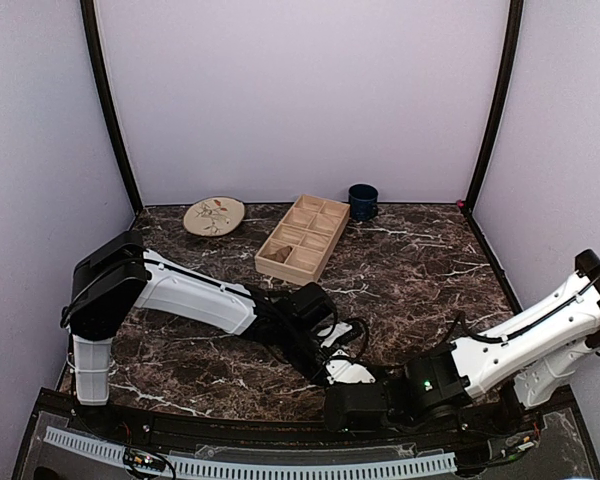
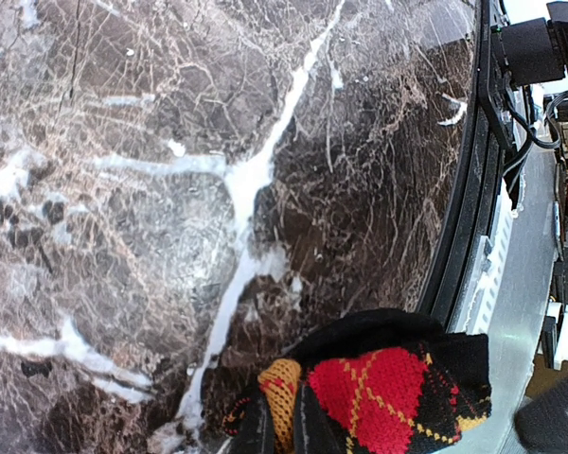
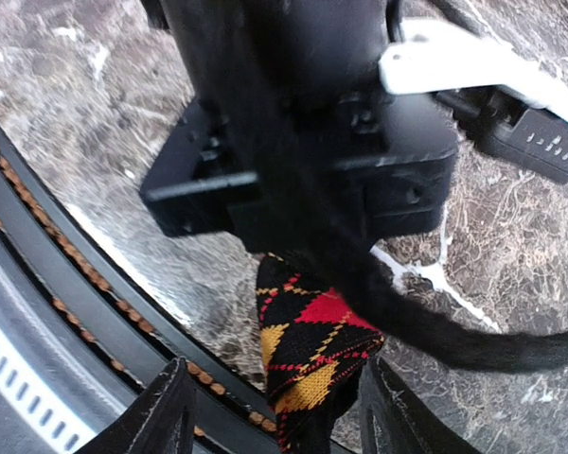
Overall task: Roll the socks
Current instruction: Pick up the sock from the center of the board.
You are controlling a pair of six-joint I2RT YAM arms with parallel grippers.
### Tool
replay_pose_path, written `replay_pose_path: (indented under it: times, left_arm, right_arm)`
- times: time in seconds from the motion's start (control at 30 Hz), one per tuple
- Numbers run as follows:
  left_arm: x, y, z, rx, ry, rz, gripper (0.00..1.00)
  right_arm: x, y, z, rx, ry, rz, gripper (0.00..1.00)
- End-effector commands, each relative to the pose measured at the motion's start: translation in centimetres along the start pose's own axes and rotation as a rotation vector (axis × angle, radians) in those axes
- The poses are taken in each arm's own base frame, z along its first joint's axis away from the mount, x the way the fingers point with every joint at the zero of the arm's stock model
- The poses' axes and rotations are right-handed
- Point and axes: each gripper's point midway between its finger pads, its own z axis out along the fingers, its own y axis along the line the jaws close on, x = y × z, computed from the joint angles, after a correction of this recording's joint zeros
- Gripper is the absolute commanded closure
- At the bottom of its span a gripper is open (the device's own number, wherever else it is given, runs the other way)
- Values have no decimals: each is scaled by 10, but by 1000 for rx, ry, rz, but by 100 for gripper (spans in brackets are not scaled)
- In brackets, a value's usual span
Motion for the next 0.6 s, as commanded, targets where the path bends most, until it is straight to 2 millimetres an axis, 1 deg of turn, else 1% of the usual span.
replay_pose_path:
  times: [0.0,0.2,0.4,0.47,0.57]
  left_arm:
    - [21,30,9,-98,68,-55,100]
    - [21,29,9,-95,70,-54,100]
    - [23,30,9,-97,74,-59,100]
    - [22,30,9,-97,74,-58,100]
    - [23,29,8,-97,75,-58,100]
  right_arm:
    - [2,1,4,34,8,-62,41]
    - [4,-6,10,63,10,-93,37]
    - [0,-8,17,62,9,-126,36]
    - [5,-9,25,74,28,-145,35]
    - [8,-10,30,71,43,-158,35]
